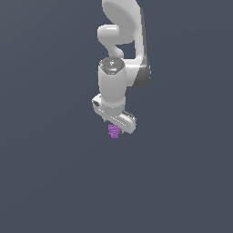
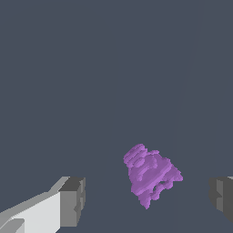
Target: Pick up the object and move it to a goal position.
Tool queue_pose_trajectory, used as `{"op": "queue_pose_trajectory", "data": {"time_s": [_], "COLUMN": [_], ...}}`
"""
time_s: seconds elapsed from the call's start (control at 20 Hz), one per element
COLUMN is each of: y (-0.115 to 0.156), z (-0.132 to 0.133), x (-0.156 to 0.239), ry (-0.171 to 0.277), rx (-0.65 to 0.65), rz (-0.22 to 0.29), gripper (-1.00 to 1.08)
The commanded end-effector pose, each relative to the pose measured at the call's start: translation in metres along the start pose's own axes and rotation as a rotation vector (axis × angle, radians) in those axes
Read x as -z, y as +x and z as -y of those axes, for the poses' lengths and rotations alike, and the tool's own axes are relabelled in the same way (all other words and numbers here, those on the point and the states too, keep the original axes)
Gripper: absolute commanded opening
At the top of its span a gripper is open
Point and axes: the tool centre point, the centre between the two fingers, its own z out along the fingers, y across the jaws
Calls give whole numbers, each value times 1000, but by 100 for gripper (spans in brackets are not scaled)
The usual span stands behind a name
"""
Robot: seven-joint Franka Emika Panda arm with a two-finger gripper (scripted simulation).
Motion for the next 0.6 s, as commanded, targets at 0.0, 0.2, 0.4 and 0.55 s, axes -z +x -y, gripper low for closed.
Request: {"op": "queue_pose_trajectory", "data": {"time_s": [0.0,0.2,0.4,0.55], "y": [-3,-7,-11,-14], "z": [-1,-4,-6,-8], "x": [-5,-13,-21,-27], "ry": [-1,-4,-8,-12], "rx": [-72,-184,-297,-381], "rz": [3,8,11,14], "gripper": [100,100,100,100]}}
